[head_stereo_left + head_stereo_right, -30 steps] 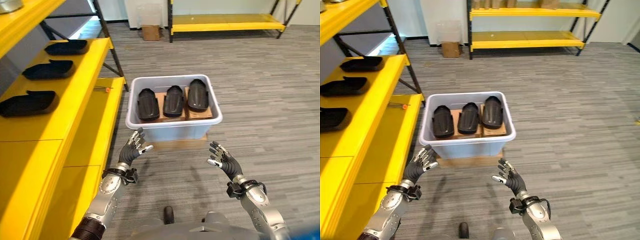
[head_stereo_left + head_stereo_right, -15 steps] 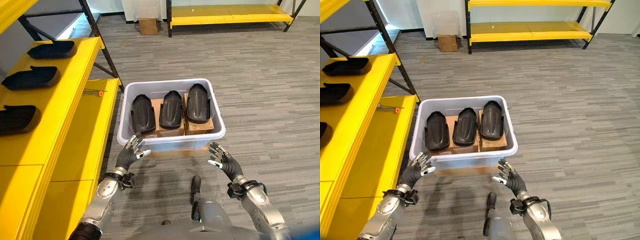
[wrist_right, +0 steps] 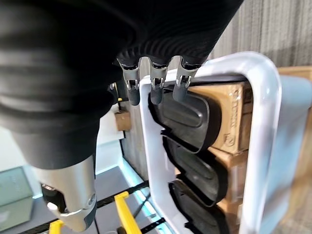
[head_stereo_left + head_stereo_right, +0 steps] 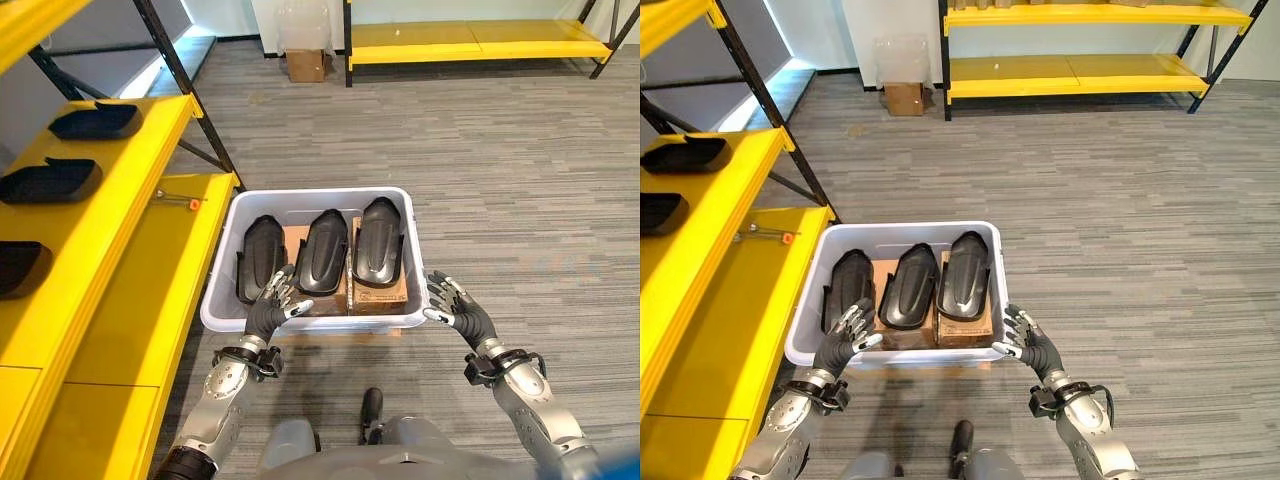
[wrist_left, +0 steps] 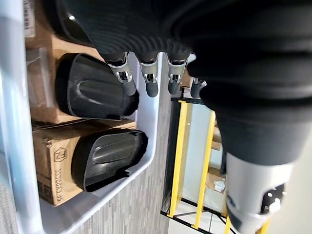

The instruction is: Move parts from the plastic box to the shelf.

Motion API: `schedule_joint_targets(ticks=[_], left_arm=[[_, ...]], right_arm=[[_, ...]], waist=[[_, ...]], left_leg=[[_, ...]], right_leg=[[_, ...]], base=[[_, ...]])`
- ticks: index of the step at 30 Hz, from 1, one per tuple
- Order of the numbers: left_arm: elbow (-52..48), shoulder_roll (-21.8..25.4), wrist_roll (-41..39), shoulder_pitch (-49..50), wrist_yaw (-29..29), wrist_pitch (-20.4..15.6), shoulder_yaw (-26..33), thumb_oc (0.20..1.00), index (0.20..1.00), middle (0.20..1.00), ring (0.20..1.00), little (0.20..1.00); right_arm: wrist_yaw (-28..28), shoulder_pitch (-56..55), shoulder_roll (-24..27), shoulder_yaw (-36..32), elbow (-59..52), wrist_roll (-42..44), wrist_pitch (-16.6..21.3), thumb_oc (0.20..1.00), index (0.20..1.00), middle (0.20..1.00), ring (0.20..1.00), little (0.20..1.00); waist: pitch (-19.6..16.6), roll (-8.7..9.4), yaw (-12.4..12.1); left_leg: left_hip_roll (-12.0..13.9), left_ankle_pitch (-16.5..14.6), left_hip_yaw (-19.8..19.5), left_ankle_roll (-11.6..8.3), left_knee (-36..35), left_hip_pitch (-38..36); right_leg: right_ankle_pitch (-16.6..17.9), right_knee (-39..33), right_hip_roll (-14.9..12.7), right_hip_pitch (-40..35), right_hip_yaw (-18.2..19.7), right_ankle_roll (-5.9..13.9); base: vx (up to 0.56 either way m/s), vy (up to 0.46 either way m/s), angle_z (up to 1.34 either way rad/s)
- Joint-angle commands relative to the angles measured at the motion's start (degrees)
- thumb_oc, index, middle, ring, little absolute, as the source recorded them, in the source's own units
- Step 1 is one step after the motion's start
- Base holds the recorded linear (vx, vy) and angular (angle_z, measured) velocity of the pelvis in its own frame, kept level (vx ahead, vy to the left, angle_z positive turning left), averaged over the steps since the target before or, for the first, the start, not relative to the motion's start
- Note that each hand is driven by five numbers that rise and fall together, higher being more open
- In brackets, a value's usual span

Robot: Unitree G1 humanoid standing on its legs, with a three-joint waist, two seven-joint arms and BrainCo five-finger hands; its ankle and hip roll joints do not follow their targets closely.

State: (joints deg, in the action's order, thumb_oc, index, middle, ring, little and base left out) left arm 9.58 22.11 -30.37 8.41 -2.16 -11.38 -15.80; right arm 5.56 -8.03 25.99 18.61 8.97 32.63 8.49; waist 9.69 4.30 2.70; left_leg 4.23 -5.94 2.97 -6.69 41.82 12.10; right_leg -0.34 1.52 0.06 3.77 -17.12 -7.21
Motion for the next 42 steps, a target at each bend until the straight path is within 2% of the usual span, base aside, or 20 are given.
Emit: schedule_joint_targets(ticks=[1, 2, 3, 4, 5, 6, 7, 9, 14, 17, 24, 29, 33, 42], left_arm=[[-4.73, 2.64, -1.18, 0.97, 0.07, -1.84, 1.01, 1.0, 1.0, 1.0, 1.0, 1.0], [-4.72, 2.66, -1.18, 0.95, 0.07, -1.84, 1.0, 1.0, 1.0, 1.0, 1.0, 1.0], [-4.54, 2.73, -1.05, 0.43, 1.01, -2.08, 0.85, 1.0, 1.0, 1.0, 1.0, 1.0], [-4.52, 2.74, -0.92, 0.05, 1.26, -2.24, 0.66, 1.0, 1.0, 1.0, 1.0, 1.0], [-4.59, 2.64, -1.1, -0.11, 1.34, -2.28, 0.59, 1.0, 1.0, 1.0, 1.0, 1.0], [-4.38, 2.49, -1.52, -0.11, 0.63, -2.2, 0.64, 1.0, 1.0, 1.0, 1.0, 1.0], [-4.25, 2.54, -1.4, 0.0, 0.34, -2.35, 0.55, 1.0, 1.0, 1.0, 1.0, 1.0], [-4.28, 2.91, -1.85, -0.28, -0.27, -2.52, 0.42, 1.0, 1.0, 1.0, 1.0, 1.0], [-4.67, 5.52, -0.39, -2.58, -0.66, -3.06, 0.25, 1.0, 1.0, 1.0, 1.0, 1.0], [-5.0, 5.95, -0.61, -3.62, -0.47, -3.54, 0.19, 1.0, 1.0, 1.0, 1.0, 1.0], [-5.91, 6.01, -0.9, -8.57, 0.71, -5.08, -0.68, 1.0, 1.0, 1.0, 1.0, 1.0], [-7.19, 5.32, -1.97, -15.32, 4.31, -6.04, -2.72, 1.0, 1.0, 1.0, 1.0, 1.0], [-7.7, 4.32, -2.39, -19.92, 7.13, -7.18, -3.46, 1.0, 1.0, 1.0, 1.0, 1.0], [-7.39, 3.44, -2.2, -25.54, 11.04, -8.76, -4.38, 1.0, 1.0, 1.0, 1.0, 1.0]], right_arm=[[-0.87, -0.54, 1.59, -0.97, -2.64, 1.27, 3.61, 1.0, 1.0, 1.0, 1.0, 1.0], [-0.88, -0.52, 1.57, -0.98, -2.65, 1.27, 3.6, 1.0, 1.0, 1.0, 1.0, 1.0], [-1.62, 0.2, 1.56, -1.47, -2.4, 1.92, 4.17, 1.0, 1.0, 1.0, 1.0, 1.0], [-1.95, 0.36, 1.99, -1.81, -2.49, 1.68, 4.64, 1.0, 1.0, 1.0, 1.0, 1.0], [-2.16, 0.32, 2.4, -2.2, -2.75, 1.41, 4.65, 1.0, 1.0, 1.0, 1.0, 1.0], [-2.04, 0.54, 2.44, -2.45, -2.77, 1.17, 4.47, 1.0, 1.0, 1.0, 1.0, 1.0], [-1.92, 0.78, 2.28, -2.47, -2.9, 0.87, 4.6, 1.0, 1.0, 1.0, 1.0, 1.0], [-1.55, 0.84, 2.21, -2.68, -3.23, 0.31, 4.41, 1.0, 1.0, 1.0, 1.0, 1.0], [-2.37, 1.7, 1.71, -4.02, -4.44, -1.49, 4.39, 1.0, 1.0, 1.0, 1.0, 1.0], [-3.57, 2.55, 2.24, -5.54, -6.03, -3.21, 5.33, 1.0, 1.0, 1.0, 1.0, 1.0], [-7.29, 8.85, 3.03, -7.2, -7.66, -6.53, 7.64, 1.0, 1.0, 1.0, 1.0, 1.0], [-11.34, 21.36, 2.81, -3.24, -4.96, -3.1, 7.59, 1.0, 1.0, 1.0, 1.0, 1.0], [-16.77, 30.07, 2.51, -1.9, -2.11, -7.53, 7.9, 1.0, 1.0, 1.0, 1.0, 1.0], [-24.81, 41.95, 1.45, -2.01, 8.93, -9.6, 8.1, 1.0, 1.0, 1.0, 1.0, 1.0]], waist=[[0.21, -0.25, -0.41], [0.13, -0.08, -0.44], [0.5, -1.2, -0.74], [0.64, -2.08, -0.33], [0.77, -2.62, 0.01], [0.87, -3.13, 0.06], [0.86, -3.7, -0.14], [0.91, -4.23, 0.38], [2.09, -3.42, 0.82], [2.34, -2.81, 0.87], [3.63, -1.53, 0.66], [7.16, -0.77, -0.36], [9.4, -1.11, -0.98], [13.29, -2.32, -2.04]], left_leg=[[8.05, 6.81, 4.79, 2.85, -26.59, -10.41], [7.83, 7.24, 4.91, 2.9, -27.16, -10.56], [12.01, 11.78, 1.96, 2.23, -38.04, -9.6], [13.67, 14.74, 2.03, 1.13, -42.39, -8.7], [14.21, 16.0, 2.65, 0.48, -42.65, -8.96], [13.49, 13.29, 2.55, 0.74, -41.99, -10.01], [12.44, 11.88, 1.88, 0.84, -42.49, -10.42], [10.84, 10.12, 3.73, 0.81, -42.09, -10.28], [6.75, 5.83, 6.17, 1.87, -38.83, -9.23], [5.88, 4.95, 6.76, 2.09, -38.18, -8.54], [5.41, 4.88, 7.5, 2.16, -37.76, -6.13], [6.14, 6.07, 7.39, 1.64, -37.12, -2.02], [6.51, 7.31, 7.25, 0.98, -37.22, 0.35], [6.82, 8.81, 7.45, 0.57, -38.0, 3.56]], right_leg=[[-1.25, 3.94, -5.54, -0.62, 2.41, 9.96], [-1.15, 3.89, -5.71, -0.51, 2.47, 9.96], [-2.46, 6.46, -6.31, 1.24, 3.56, 10.82], [-3.21, 7.65, -6.98, 1.96, 3.72, 11.31], [-3.38, 8.98, -7.7, 2.84, 3.7, 11.59], [-3.81, 10.21, -8.16, 3.42, 4.21, 12.01], [-3.32, 10.67, -8.74, 3.84, 4.93, 12.6], [-1.77, 10.58, -10.8, 4.1, 5.09, 13.44], [1.42, 6.97, -14.89, 2.46, 6.08, 15.89], [2.81, 4.49, -16.04, 1.82, 5.61, 16.55], [5.11, 1.88, -16.65, 3.34, 5.53, 17.21], [6.06, 3.0, -16.34, 8.17, 5.84, 17.21], [6.58, 3.66, -15.81, 11.0, 5.71, 17.28], [7.47, 4.54, -15.74, 15.72, 6.14, 17.34]], base=[[0.09, 0.107, 0.15], [0.04, 0.223, 0.09], [0.03, 0.27, -0.07], [0.05, 0.343, -0.1], [0.07, 0.28, -0.09], [0.08, 0.29, -0.14], [0.08, 0.329, -0.32], [0.09, 0.317, -0.3], [0.06, 0.29, 0.07], [0.04, 0.152, -0.08], [-0.01, 0.042, -0.03], [-0.11, -0.037, -0.07], [-0.05, -0.037, -0.02], [-0.02, -0.017, -0.02]])
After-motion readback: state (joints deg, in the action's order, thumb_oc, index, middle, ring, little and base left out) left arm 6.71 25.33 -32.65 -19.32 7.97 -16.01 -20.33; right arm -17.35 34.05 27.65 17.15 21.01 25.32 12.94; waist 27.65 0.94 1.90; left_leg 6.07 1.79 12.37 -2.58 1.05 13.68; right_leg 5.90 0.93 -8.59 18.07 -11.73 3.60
